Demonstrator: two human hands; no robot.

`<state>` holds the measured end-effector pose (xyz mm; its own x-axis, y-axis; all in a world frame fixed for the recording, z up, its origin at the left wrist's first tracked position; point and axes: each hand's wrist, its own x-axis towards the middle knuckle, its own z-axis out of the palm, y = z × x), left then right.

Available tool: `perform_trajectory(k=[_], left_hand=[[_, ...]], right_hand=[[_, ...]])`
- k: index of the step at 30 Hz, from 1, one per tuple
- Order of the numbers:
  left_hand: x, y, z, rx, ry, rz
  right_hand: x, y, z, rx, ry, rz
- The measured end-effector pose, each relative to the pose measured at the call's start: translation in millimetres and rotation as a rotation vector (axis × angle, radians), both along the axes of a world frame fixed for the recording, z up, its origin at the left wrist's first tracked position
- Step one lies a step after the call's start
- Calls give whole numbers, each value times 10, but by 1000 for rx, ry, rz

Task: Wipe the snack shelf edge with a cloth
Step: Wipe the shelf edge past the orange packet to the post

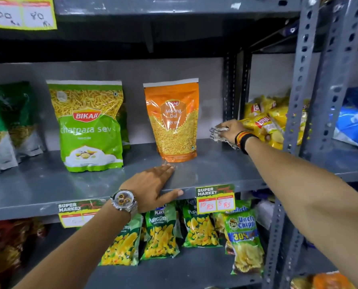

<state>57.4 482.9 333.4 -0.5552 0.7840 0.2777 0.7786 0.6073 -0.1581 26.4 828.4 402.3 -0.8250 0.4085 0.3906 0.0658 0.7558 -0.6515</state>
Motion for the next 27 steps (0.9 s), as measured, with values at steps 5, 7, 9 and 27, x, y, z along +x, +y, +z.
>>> perform_trajectory(k=[5, 7, 9, 27], left_hand=[[-5, 9, -10, 17, 3, -6], [-9, 9, -12, 21, 7, -8], [-14, 10, -15, 21, 8, -11], [-40, -159, 29, -4, 21, -2]], right_hand=[[-371, 97, -156, -2, -154, 15], [-475, 81, -206, 16, -189, 72], [-530, 12, -194, 32, -216, 152], [1124, -777, -26, -32, -146, 374]])
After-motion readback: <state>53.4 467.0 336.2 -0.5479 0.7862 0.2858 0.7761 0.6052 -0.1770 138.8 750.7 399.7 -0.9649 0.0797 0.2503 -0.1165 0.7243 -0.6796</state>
